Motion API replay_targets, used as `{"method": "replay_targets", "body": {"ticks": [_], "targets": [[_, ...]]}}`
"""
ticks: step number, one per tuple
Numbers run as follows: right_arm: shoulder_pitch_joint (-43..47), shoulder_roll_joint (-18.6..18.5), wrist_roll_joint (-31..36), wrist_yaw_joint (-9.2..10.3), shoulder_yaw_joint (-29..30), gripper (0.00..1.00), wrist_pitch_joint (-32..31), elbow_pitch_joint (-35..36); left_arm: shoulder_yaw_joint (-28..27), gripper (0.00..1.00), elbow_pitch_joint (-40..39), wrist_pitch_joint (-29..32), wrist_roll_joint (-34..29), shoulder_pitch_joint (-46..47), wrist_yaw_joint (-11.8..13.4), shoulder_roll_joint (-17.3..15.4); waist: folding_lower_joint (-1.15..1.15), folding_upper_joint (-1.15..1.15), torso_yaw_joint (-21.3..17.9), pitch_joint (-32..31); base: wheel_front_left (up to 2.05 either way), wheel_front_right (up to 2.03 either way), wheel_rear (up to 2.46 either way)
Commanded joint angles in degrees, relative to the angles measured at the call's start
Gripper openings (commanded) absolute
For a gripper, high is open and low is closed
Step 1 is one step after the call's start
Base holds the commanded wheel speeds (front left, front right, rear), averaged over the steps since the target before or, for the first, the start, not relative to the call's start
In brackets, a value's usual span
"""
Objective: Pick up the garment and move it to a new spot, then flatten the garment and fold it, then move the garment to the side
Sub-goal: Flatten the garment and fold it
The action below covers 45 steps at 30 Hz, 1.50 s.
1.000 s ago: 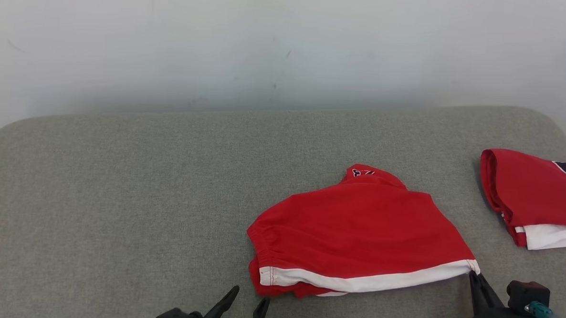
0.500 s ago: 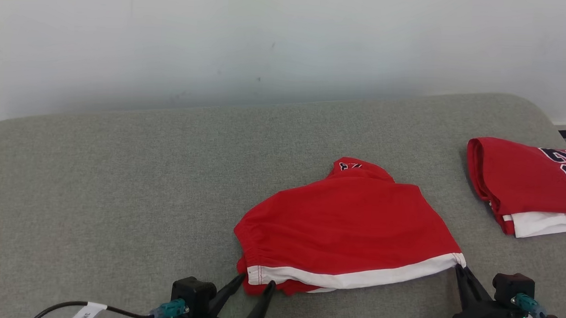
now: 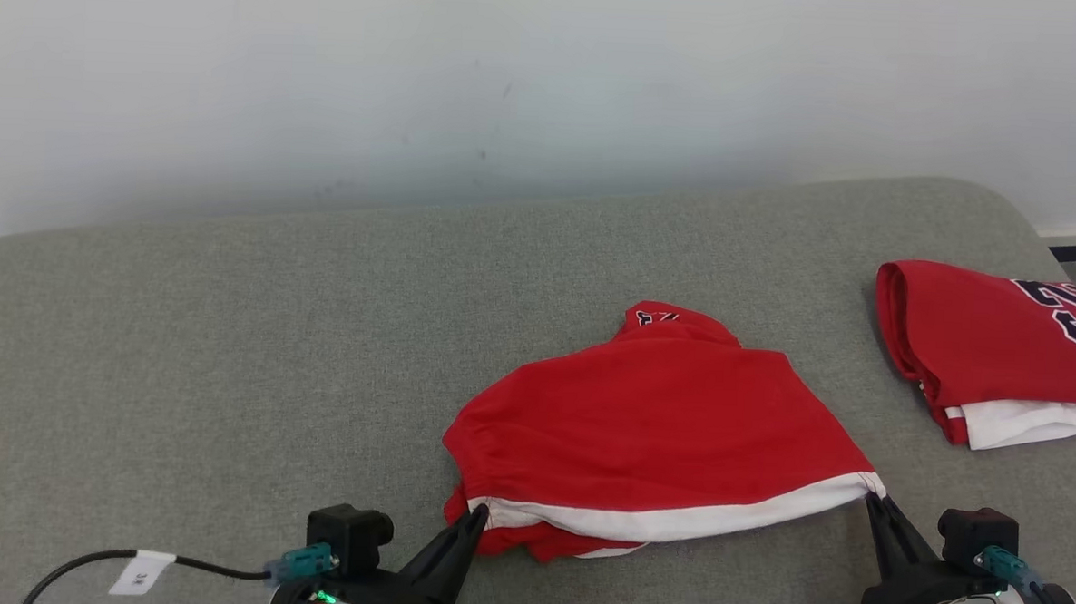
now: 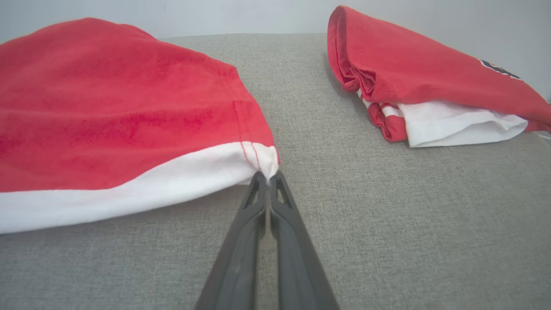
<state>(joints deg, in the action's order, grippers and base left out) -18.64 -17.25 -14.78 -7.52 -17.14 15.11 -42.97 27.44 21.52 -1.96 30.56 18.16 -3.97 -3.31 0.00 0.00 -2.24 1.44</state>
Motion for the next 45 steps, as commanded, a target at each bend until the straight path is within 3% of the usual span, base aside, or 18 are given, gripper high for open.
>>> {"method": "replay_targets", "body": {"ticks": [1, 11, 18, 26, 31, 39, 45], "targets": [[0.26, -0.48, -0.71, 0.06, -0.24, 0.00, 0.03, 0.24, -0.53, 0.00, -0.59, 0.25, 1.36, -0.27, -0.21, -0.05, 0.00, 0.00, 0.14, -0.78, 0.00, 0.00, 0.00], [-1.61, -5.76, -9.60, 0.06, -5.26, 0.00, -0.07, 7.37, -4.83, 0.00, -11.21, 5.23, 9.10, 2.90, -2.05, -2.60, 0.00, 0.00, -0.35, -3.82, 0.00, 0.00, 0.00], [-5.12, -12.24, -18.34, 0.06, -8.65, 0.00, -4.34, 18.68, -8.50, 0.00, -17.62, 8.96, 14.74, 9.30, -2.64, -5.21, 0.00, 0.00, -1.70, -5.67, 0.00, 0.00, 0.00], [-11.03, -19.59, -25.78, 0.06, -7.18, 0.00, -11.00, 33.25, -9.66, 0.00, -22.42, 15.96, 20.55, 19.48, -3.12, -7.11, 0.00, 0.00, -3.03, -7.54, 0.00, 0.00, 0.00], [-15.32, -23.51, -26.08, 0.06, -4.76, 0.00, -14.24, 38.42, -10.38, 0.00, -23.88, 19.80, 23.06, 25.15, -3.15, -8.06, 0.00, 0.00, -3.34, -8.36, 0.00, 0.00, 0.00], [-18.34, -26.59, -26.04, 0.06, 0.29, 0.00, -17.05, 41.23, -11.53, 0.00, -22.94, 25.72, 30.12, 30.24, -0.69, -5.82, 0.00, 0.00, -2.75, -9.14, 0.00, 0.00, 0.00], [-18.45, -25.13, -26.82, 0.06, 1.20, 0.00, -19.05, 42.17, -11.17, 0.00, -19.75, 30.15, 33.46, 32.77, 1.60, -4.94, 0.00, 0.00, -2.83, -8.34, 0.00, 0.00, 0.00]]}}
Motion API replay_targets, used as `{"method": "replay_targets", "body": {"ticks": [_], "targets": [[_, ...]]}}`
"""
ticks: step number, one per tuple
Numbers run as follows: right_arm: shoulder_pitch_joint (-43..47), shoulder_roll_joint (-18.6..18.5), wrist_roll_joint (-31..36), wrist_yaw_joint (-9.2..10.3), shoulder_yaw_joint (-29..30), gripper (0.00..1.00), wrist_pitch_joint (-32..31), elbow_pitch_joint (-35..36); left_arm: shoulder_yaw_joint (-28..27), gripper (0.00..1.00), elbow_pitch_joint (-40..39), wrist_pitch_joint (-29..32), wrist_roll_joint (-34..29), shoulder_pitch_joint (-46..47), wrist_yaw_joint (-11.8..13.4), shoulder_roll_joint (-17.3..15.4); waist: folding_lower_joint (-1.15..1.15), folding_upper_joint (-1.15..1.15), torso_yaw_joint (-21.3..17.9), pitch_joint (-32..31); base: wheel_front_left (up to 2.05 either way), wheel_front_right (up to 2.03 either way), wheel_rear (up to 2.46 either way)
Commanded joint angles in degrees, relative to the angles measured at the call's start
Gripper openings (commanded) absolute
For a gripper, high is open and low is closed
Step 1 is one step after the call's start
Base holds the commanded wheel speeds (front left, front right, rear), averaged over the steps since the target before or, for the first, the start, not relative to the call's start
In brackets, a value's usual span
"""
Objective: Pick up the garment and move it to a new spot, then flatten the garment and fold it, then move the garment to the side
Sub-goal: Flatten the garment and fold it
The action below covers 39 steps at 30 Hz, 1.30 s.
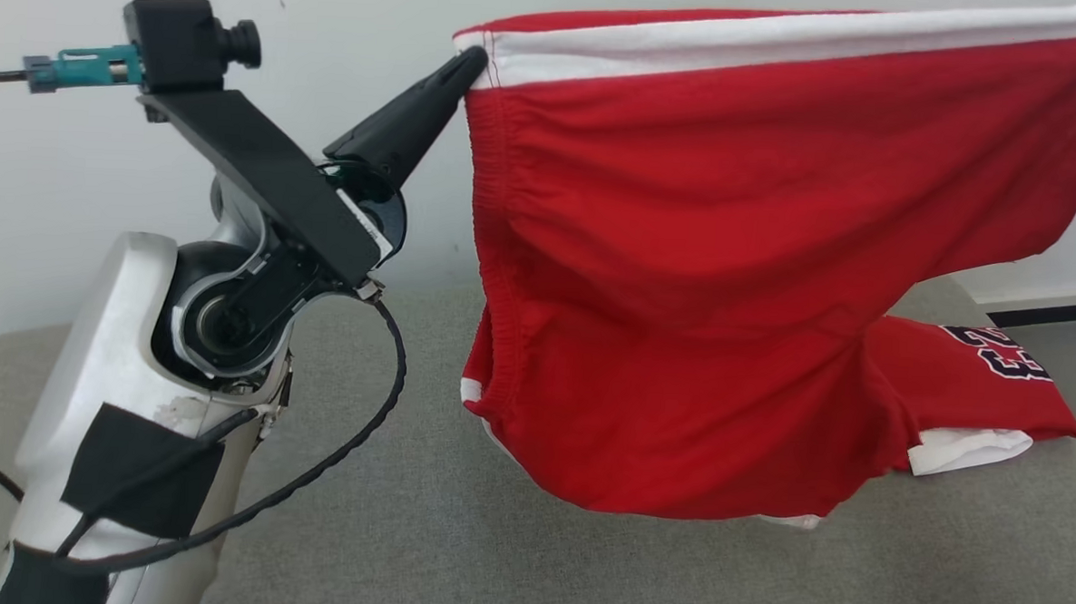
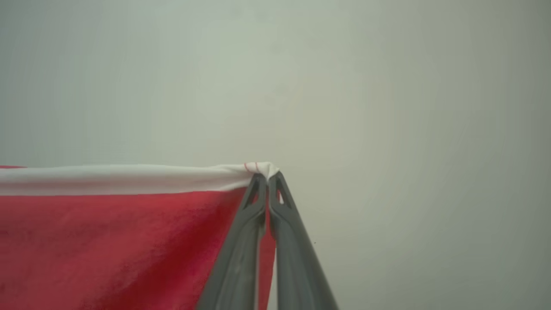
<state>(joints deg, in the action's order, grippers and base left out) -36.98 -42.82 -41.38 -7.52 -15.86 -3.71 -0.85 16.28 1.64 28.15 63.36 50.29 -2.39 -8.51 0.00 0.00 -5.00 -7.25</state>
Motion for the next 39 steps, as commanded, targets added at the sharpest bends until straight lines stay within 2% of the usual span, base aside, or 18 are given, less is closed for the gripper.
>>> {"method": "replay_targets", "body": {"ticks": [1, 4, 6, 8, 14, 19, 22, 23, 24, 27, 30, 34, 39], "targets": [[-0.26, 0.77, -0.26, 0.06, -0.34, 0.00, -0.74, -0.22, 0.15, 0.00, 1.09, 0.71, 0.82, 0.99, 0.42, 0.39, 0.00, 0.00, -0.11, 0.74, 0.00, 0.00, 0.00], [-1.90, 2.53, -0.53, 0.06, -1.41, 0.00, -2.25, -1.86, 0.80, 0.00, 4.52, 1.40, 0.07, 2.64, 0.34, 0.25, 0.00, 0.00, -0.29, 2.31, 0.00, 0.00, 0.00], [-3.92, 4.24, -1.10, 0.06, -2.47, 0.00, -2.79, -3.56, 2.34, 0.00, 6.91, 0.22, -3.32, 4.63, -1.31, -1.30, 0.00, 0.00, -0.54, 3.91, 0.00, 0.00, 0.00], [-6.71, 6.20, -1.47, 0.06, -4.32, 0.00, -3.32, -6.44, 3.06, 0.00, 10.54, -1.87, -4.89, 5.78, -2.44, -0.93, 0.00, 0.00, -0.96, 5.78, 0.00, 0.00, 0.00], [-21.77, 14.15, -1.96, 0.03, -9.83, 0.00, -3.27, -22.18, 7.25, 0.00, 22.37, -11.94, -13.55, 15.64, -4.87, -2.34, 0.00, 0.00, -2.50, 15.87, 0.00, 0.00, 0.00], [-37.19, 21.96, 1.55, 0.02, -12.73, 0.00, 3.50, -36.29, 10.77, 0.00, 31.99, -23.50, -18.72, 27.03, -5.04, -4.33, 0.00, 0.00, -4.85, 25.62, 0.00, 0.00, 0.00], [-45.63, 24.85, 3.87, 0.02, -12.50, 0.00, 10.97, -43.26, 14.41, 0.00, 35.67, -30.48, -20.70, 34.48, -5.06, -5.70, 0.00, 0.00, -5.87, 31.00, 0.00, 0.00, 0.00], [-50.26, 26.39, 5.67, 0.02, -12.35, 0.00, 15.74, -46.91, 16.44, 0.00, 37.86, -35.99, -22.01, 39.20, -5.06, -6.64, 0.00, 0.00, -6.22, 33.98, 0.00, 0.00, 0.00], [-52.26, 27.01, 6.24, 0.02, -12.25, 0.00, 17.21, -48.40, 17.53, 0.00, 39.05, -38.53, -22.31, 41.28, -5.06, -6.83, 0.00, 0.00, -6.31, 35.30, 0.00, 0.00, 0.00], [-56.89, 27.86, 8.25, 0.02, -11.03, 0.00, 18.82, -50.98, 19.65, 0.00, 41.45, -41.94, -20.41, 46.23, -5.07, -6.55, 0.00, 0.00, -6.29, 39.67, 0.00, 0.00, 0.00], [-58.21, 28.50, 10.28, 0.03, -9.52, 0.00, 18.87, -49.71, 22.47, 0.00, 42.77, -42.98, -18.45, 48.76, -5.07, -7.31, 0.00, 0.00, -5.83, 43.79, 0.00, 0.00, 0.00], [-57.58, 28.94, 11.98, 0.02, -7.14, 0.00, 18.91, -48.13, 24.77, 0.00, 42.69, -43.38, -16.30, 48.92, -5.08, -8.09, 0.00, 0.00, -5.31, 47.27, 0.00, 0.00, 0.00], [-54.48, 28.84, 13.66, 0.02, -5.52, 0.00, 18.93, -45.62, 27.46, 0.00, 37.81, -43.40, -11.78, 46.34, -5.08, -9.47, 0.00, 0.00, -4.52, 50.63, 0.00, 0.00, 0.00]]}}
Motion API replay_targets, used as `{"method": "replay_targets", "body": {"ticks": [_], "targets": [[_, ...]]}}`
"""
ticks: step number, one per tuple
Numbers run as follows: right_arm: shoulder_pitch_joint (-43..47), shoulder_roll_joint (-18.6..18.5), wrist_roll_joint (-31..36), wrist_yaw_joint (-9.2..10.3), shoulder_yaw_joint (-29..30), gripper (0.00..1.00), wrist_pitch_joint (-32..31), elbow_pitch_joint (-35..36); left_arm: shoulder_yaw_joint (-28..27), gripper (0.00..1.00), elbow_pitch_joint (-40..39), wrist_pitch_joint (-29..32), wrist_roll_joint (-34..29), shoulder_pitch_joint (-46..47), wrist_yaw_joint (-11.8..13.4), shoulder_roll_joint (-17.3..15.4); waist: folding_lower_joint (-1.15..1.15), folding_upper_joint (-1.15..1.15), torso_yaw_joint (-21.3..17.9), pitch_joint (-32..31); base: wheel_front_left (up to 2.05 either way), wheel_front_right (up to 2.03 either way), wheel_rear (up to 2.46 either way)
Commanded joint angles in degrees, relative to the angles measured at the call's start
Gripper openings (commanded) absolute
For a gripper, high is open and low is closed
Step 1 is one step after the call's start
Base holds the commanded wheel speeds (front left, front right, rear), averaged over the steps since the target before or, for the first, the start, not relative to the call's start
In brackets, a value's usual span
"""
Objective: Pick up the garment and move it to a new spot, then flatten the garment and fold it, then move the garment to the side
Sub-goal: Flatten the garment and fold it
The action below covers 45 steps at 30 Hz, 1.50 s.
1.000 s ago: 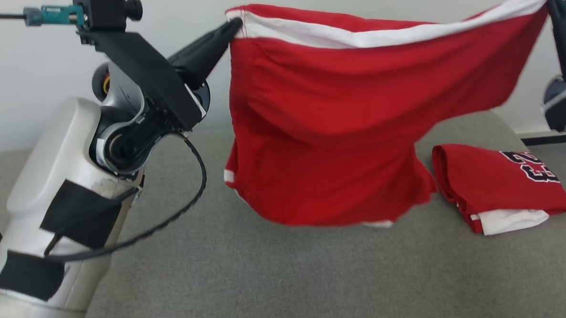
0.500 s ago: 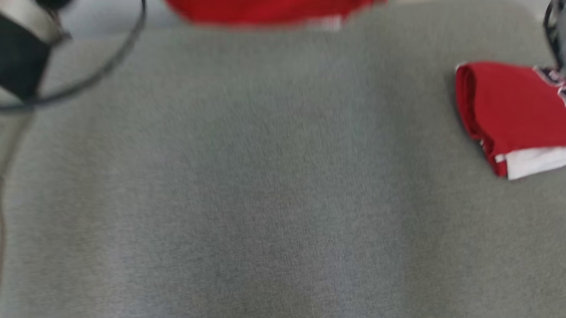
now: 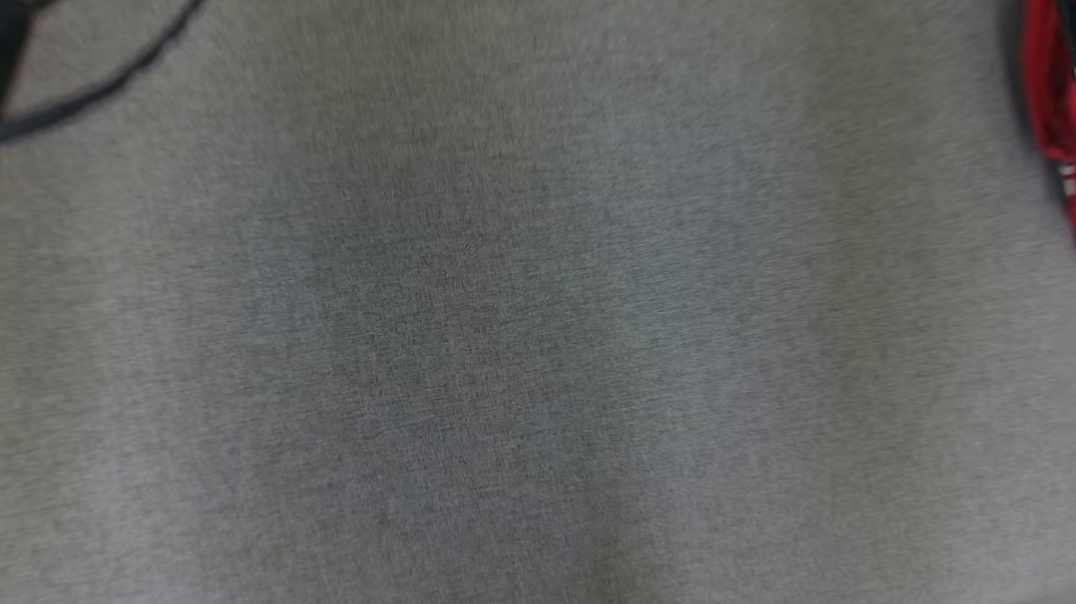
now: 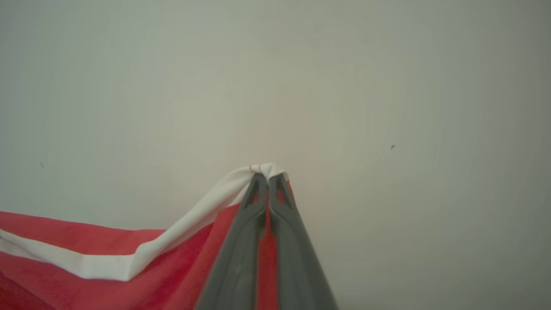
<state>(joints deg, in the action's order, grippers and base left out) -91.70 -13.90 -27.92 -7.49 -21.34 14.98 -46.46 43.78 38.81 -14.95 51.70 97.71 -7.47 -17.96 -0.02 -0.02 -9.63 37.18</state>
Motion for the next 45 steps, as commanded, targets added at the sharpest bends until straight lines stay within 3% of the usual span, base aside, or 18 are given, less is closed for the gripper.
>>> {"method": "replay_targets", "body": {"ticks": [1, 9, 17, 24, 30, 35, 45], "targets": [[1.01, -0.65, 0.33, -0.01, 0.14, 0.00, 0.25, 1.02, 0.77, 0.00, -1.02, -0.30, 1.04, -1.80, -0.01, -0.44, 0.02, 0.02, 0.33, 6.29, 0.00, 0.00, 0.00], [16.36, -7.80, -1.47, 0.00, -2.17, 0.00, 0.25, 12.25, 9.18, 0.00, -16.46, -0.27, 13.06, -13.21, -0.02, -6.61, 0.02, 0.02, 2.10, 0.24, 0.00, 0.00, 0.00], [36.65, -13.64, -5.51, 0.00, -6.19, 0.00, 0.25, 20.14, 13.98, 0.00, -31.61, 0.54, 22.15, -30.32, 0.10, -15.96, 0.02, 0.02, 2.28, -9.76, 0.00, 0.00, 0.00], [48.62, -16.59, -10.61, 0.00, -11.48, 0.00, -0.23, 19.78, 16.54, 0.00, -41.94, 0.15, 25.36, -44.52, 4.79, -21.33, 0.02, 0.02, 2.58, -17.16, 0.00, 0.00, 0.00], [55.71, -19.54, -14.37, 0.00, -16.40, 0.00, -1.15, 20.28, 18.61, 0.00, -46.82, -0.19, 24.21, -54.21, 8.91, -22.41, 0.02, 0.02, 3.03, -22.76, 0.00, 0.00, 0.00], [61.74, -22.84, -16.71, 0.00, -18.95, 0.00, -1.66, 22.55, 17.39, 0.00, -49.63, -0.29, 25.54, -62.65, 11.08, -20.34, 0.02, 0.02, 3.65, -27.22, 0.00, 0.00, 0.00], [71.96, -29.05, -18.51, 0.00, -17.25, 0.00, -5.74, 31.90, 15.51, 0.00, -55.51, -0.28, 26.56, -73.57, 14.16, -19.18, 0.02, 0.02, 4.43, -32.15, 0.00, 0.00, 0.00]]}}
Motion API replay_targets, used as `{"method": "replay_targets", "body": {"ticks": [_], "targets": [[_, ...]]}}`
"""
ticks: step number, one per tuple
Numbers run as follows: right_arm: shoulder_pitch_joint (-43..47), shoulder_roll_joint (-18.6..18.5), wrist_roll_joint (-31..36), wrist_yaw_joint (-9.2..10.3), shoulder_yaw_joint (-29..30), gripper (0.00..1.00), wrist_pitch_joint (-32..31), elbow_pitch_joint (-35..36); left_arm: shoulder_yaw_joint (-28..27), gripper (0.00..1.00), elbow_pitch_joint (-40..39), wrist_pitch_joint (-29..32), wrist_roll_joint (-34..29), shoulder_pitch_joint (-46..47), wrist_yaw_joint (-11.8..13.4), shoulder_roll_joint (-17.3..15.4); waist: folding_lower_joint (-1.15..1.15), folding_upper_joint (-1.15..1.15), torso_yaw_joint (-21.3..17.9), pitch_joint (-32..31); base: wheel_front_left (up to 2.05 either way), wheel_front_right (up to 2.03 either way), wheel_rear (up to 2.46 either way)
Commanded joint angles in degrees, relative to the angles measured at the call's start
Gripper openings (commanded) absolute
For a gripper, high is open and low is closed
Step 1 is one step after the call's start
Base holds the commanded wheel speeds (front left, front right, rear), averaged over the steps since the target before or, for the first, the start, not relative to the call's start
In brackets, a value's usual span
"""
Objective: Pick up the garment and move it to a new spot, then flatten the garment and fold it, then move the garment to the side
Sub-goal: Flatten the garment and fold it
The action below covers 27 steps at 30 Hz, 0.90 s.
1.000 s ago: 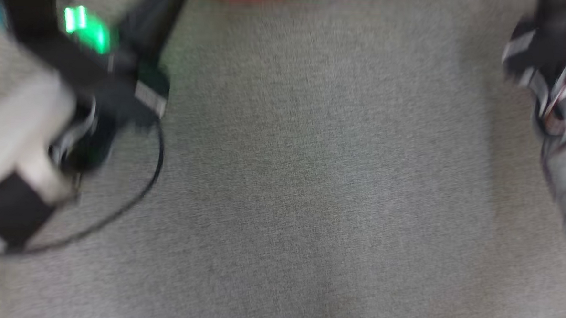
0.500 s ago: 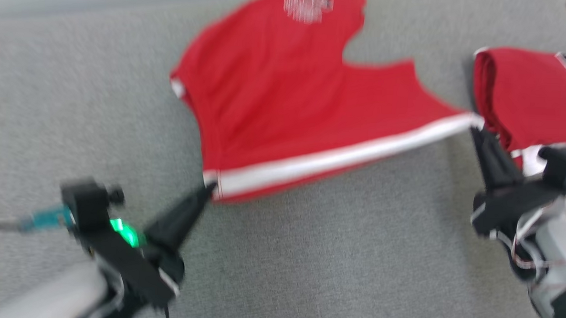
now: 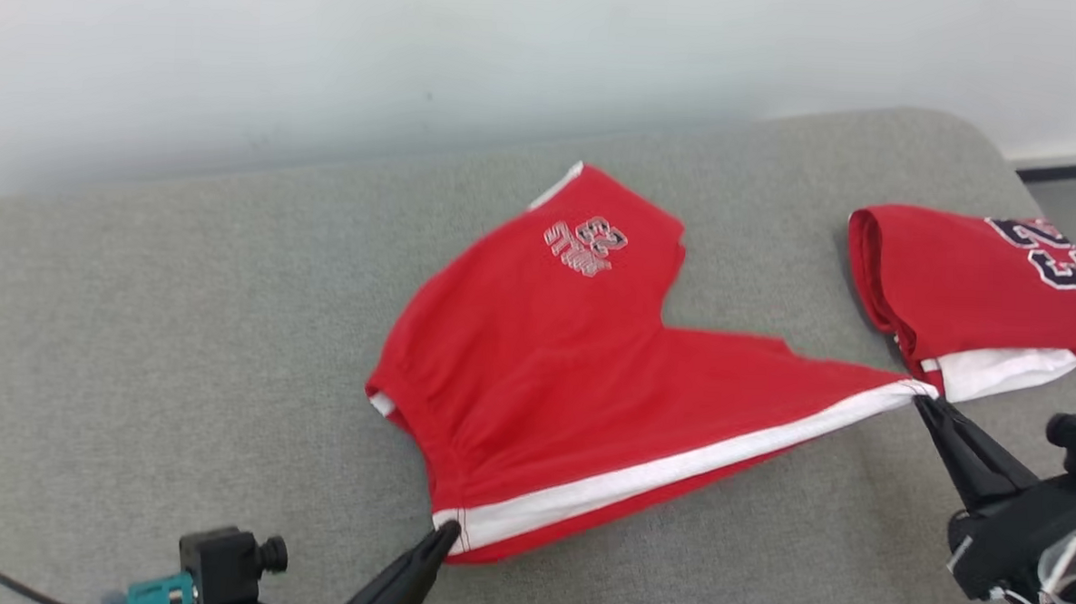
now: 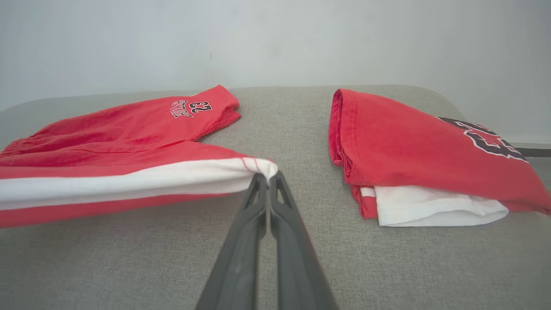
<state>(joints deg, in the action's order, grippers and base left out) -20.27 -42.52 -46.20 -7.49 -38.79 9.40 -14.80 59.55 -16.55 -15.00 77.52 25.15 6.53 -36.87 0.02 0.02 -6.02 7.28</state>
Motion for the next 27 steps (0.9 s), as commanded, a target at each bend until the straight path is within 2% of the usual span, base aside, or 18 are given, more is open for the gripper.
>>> {"method": "replay_targets", "body": {"ticks": [1, 4, 8, 12, 17, 23, 27], "targets": [[1.45, -1.17, -0.39, 0.00, 0.88, 0.00, -1.01, 1.46, -0.33, 0.00, -0.63, -0.22, 1.21, -1.62, 0.33, -0.31, -0.02, -0.02, 0.95, -2.64, 0.00, 0.00, 0.00], [3.51, -2.35, -0.86, 0.00, 3.45, 0.00, -3.85, 4.62, -1.25, 0.00, -1.32, -0.23, 3.15, -3.05, 0.57, 0.05, -0.02, -0.02, 1.03, -3.17, 0.00, 0.00, 0.00], [2.04, -0.47, 0.39, 0.01, 5.17, 0.00, -10.84, 5.98, -4.77, 0.00, 1.44, -0.22, 5.20, -4.22, 0.04, 4.17, -0.02, -0.02, 1.71, -2.26, 0.00, 0.00, 0.00], [-2.54, 2.89, -0.05, 0.01, 6.34, 0.00, -15.91, 2.98, -6.68, 0.00, 5.69, -0.18, 6.53, -1.98, -1.62, 8.33, -0.02, -0.02, 3.20, 0.15, 0.00, 0.00, 0.00], [-11.03, 5.48, 0.36, 0.00, 5.93, 0.00, -19.29, -2.47, -9.31, 0.00, 11.40, -0.15, 8.11, 2.19, -3.62, 13.29, -0.02, -0.02, 5.81, 4.30, 0.00, 0.00, 0.00], [-21.39, 6.74, 0.87, 0.00, 3.29, 0.00, -20.17, -9.10, -15.30, 0.00, 16.09, -0.20, 11.19, 6.00, -5.81, 18.04, -0.02, -0.02, 8.88, 8.94, 0.00, 0.00, 0.00], [-27.69, 7.17, -0.03, 0.00, 0.81, 0.00, -19.82, -12.83, -16.77, 0.00, 17.89, 0.01, 11.12, 8.49, -7.12, 19.36, -0.02, -0.02, 10.58, 11.79, 0.00, 0.00, 0.00]]}}
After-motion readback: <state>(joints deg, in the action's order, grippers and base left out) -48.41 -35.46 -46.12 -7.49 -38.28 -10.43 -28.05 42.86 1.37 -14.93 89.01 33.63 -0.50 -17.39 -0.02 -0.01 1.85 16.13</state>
